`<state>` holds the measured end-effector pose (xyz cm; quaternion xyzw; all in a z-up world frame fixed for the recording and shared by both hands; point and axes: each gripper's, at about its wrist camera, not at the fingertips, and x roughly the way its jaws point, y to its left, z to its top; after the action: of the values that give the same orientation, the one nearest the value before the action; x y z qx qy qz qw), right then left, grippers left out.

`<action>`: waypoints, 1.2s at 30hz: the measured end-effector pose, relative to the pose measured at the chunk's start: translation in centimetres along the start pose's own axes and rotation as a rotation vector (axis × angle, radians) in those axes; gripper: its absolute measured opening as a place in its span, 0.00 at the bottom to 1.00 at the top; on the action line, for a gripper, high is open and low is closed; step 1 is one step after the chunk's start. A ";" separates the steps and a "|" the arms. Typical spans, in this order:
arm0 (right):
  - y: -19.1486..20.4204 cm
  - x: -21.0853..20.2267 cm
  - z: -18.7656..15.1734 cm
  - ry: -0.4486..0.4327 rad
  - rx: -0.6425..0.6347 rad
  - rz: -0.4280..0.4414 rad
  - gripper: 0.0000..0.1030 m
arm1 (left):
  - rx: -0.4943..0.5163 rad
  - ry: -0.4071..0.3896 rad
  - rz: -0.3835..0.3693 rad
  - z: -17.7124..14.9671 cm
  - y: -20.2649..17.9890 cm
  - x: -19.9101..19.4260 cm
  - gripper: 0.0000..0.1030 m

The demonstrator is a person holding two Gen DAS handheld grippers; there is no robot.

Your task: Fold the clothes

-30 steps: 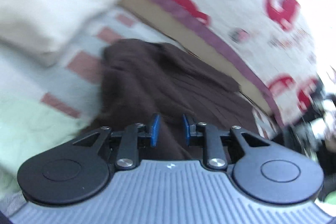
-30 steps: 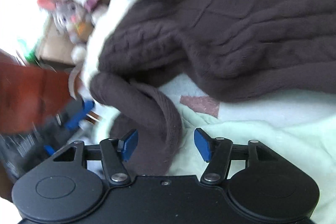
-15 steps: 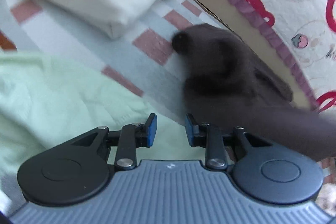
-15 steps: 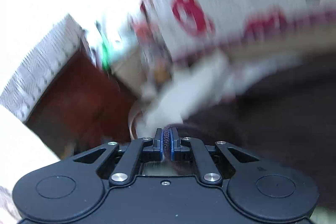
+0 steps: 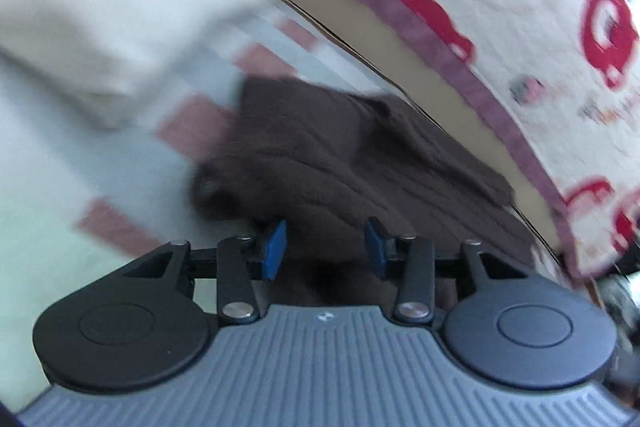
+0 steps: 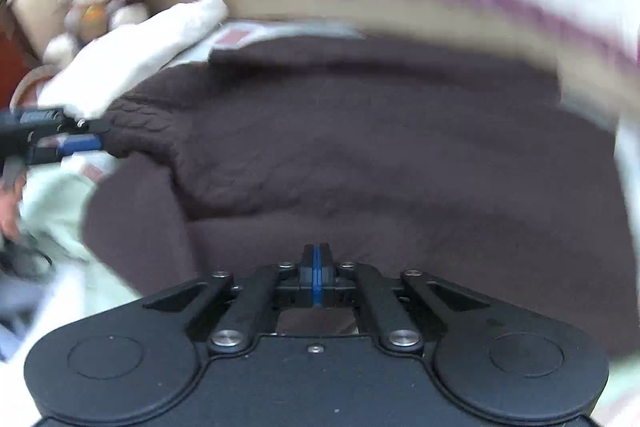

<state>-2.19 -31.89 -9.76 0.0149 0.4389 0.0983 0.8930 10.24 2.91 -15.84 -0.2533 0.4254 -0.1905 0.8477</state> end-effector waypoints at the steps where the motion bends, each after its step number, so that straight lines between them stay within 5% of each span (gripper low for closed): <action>1: -0.3 -0.3 0.6 -0.011 -0.029 0.008 0.01 | 0.006 0.025 -0.011 0.2 0.1 1.0 0.30; 3: -1.1 -0.6 1.6 -0.010 -0.044 0.079 0.01 | 0.032 0.047 -0.020 0.7 0.0 2.4 0.15; 6: -0.9 -1.6 1.4 -0.035 -0.094 0.205 0.16 | 0.122 0.024 -0.002 1.6 -1.4 3.0 0.12; 8: 0.2 -1.6 0.7 -0.014 -0.122 0.261 0.64 | 0.191 0.001 0.014 2.1 -2.5 3.2 0.11; 10: 1.5 -1.2 -0.1 -0.002 -0.161 0.262 0.70 | 0.261 -0.022 0.030 2.7 -3.7 3.4 0.11; 15: 3.6 1.8 -1.8 0.107 -0.253 0.183 0.66 | 0.410 -0.063 0.060 4.0 -6.1 4.2 0.11; 16: 3.1 1.3 -1.3 0.082 -0.243 0.159 0.25 | 0.409 -0.059 0.053 4.4 -6.3 4.5 0.11; 17: 2.6 0.9 -0.7 0.057 -0.232 0.135 0.06 | 0.406 -0.057 0.046 4.8 -6.4 4.8 0.11; 24: -1.2 -2.5 3.3 -0.118 -0.158 -0.032 0.05 | 0.319 -0.068 0.039 5.7 -4.8 5.7 0.16; 28: -3.2 -3.8 5.3 -0.199 -0.123 -0.126 0.05 | 0.255 -0.060 0.084 4.3 -3.2 5.6 0.35; 36: -6.2 5.6 4.2 -0.053 -0.085 -0.220 0.05 | 0.086 -0.098 0.136 0.2 -1.2 0.3 0.47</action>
<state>5.45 -36.63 -12.26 -0.0686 0.4095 0.0177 0.9096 10.43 1.88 -15.20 -0.1963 0.3910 -0.1381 0.8885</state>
